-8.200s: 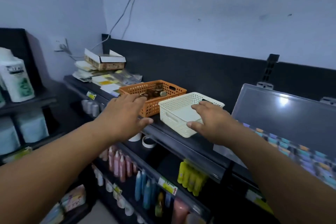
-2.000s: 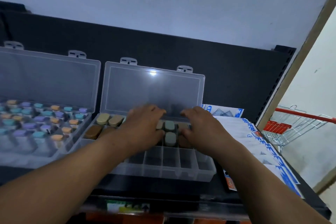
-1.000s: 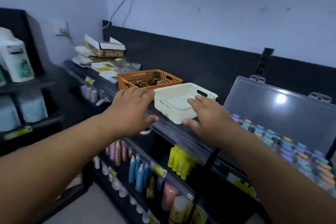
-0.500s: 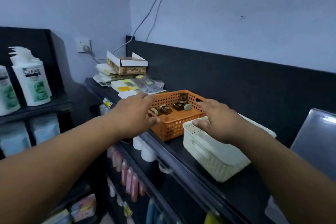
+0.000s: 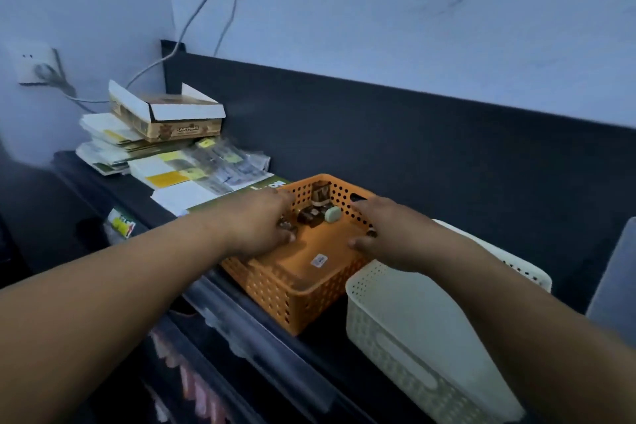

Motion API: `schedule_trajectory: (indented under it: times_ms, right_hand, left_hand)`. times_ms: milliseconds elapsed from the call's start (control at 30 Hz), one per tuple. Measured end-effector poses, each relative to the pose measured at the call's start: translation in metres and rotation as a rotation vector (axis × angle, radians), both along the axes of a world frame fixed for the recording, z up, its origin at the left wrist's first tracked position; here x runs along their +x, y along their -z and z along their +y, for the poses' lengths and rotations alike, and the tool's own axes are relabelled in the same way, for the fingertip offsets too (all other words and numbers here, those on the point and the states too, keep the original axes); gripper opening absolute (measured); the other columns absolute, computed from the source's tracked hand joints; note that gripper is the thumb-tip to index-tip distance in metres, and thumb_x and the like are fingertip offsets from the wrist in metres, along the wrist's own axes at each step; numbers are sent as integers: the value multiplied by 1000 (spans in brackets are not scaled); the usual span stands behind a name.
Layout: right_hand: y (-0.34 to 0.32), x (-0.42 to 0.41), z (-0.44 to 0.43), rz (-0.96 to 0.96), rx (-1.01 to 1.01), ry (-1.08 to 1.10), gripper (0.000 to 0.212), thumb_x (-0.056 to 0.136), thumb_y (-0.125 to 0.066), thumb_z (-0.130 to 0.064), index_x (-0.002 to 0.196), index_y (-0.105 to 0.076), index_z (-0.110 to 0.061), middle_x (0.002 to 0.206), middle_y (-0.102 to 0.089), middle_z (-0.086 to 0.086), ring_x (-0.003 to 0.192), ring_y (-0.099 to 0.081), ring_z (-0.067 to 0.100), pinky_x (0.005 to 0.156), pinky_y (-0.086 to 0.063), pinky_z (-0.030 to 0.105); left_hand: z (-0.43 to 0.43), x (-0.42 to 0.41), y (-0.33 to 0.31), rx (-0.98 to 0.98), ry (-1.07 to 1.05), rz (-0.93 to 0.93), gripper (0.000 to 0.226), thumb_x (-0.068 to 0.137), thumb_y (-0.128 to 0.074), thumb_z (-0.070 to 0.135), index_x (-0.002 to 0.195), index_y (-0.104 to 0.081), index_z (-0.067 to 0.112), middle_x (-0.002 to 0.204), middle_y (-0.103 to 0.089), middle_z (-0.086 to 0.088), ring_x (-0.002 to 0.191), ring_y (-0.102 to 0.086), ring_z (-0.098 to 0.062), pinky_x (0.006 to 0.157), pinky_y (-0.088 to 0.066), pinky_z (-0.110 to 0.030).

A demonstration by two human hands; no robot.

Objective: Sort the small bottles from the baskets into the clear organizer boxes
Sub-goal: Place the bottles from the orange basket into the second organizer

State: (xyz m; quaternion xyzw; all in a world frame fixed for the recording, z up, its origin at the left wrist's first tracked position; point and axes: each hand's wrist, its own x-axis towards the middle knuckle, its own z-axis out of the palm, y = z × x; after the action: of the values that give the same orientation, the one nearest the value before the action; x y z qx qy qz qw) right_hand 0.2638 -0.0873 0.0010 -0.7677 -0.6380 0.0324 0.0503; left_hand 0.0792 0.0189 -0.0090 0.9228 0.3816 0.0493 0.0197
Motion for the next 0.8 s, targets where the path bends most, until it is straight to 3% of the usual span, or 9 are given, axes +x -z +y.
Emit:
schedule_trajectory:
  times_ms: [167,267,467,533,600,700,800]
  right_hand:
    - [13,-2,30,-5,-42,84,69,89,-62,-45,148,-30,-27,153,-33,-3,134,-39,18,105,-37,32]
    - [17,0,45,-2,-81,188,72,89,-63,-44,149,-30,-25,153,-33,0,135,-39,20,106,-39,34]
    - [18,2,62,47,-99,394,76,87,-66,-41,151,-27,-26,152,-33,-2,136,-39,20,107,-38,33]
    - [20,1,63,36,-111,432,77,86,-68,-40,151,-28,-25,152,-34,-1,136,-39,21,107,-37,32]
    - [24,2,65,15,-129,488,77,84,-70,-39,149,-32,-23,150,-37,1,133,-41,22,106,-39,33]
    - [30,3,70,-71,-152,545,68,79,-73,-40,138,-45,-22,136,-50,5,120,-51,25,98,-45,37]
    - [31,2,80,-208,-192,530,45,83,-66,-36,123,-54,-20,121,-58,4,109,-56,25,87,-44,33]
  left_hand:
    - [49,24,11,-41,174,72,53,85,-64,33,134,-46,25,133,-52,0,117,-52,-18,88,-43,-27]
    - [77,38,21,-75,288,149,55,85,-64,32,136,-45,26,135,-51,0,120,-50,-18,97,-43,-31]
    - [106,52,40,-168,456,390,29,92,-54,21,120,-55,25,117,-57,0,105,-56,-17,94,-48,-37]
    - [105,56,44,-131,510,458,30,91,-55,16,120,-55,22,118,-57,-1,106,-56,-19,93,-48,-34]
    - [106,61,45,-116,578,429,38,91,-53,11,127,-53,21,124,-55,-3,111,-54,-20,91,-45,-30]
    - [109,66,43,-282,633,255,54,90,-51,7,140,-43,27,138,-49,-2,123,-48,-20,97,-43,-29]
    - [120,73,38,-523,638,67,55,91,-53,8,140,-41,30,130,-56,-3,107,-58,-16,86,-50,-27]
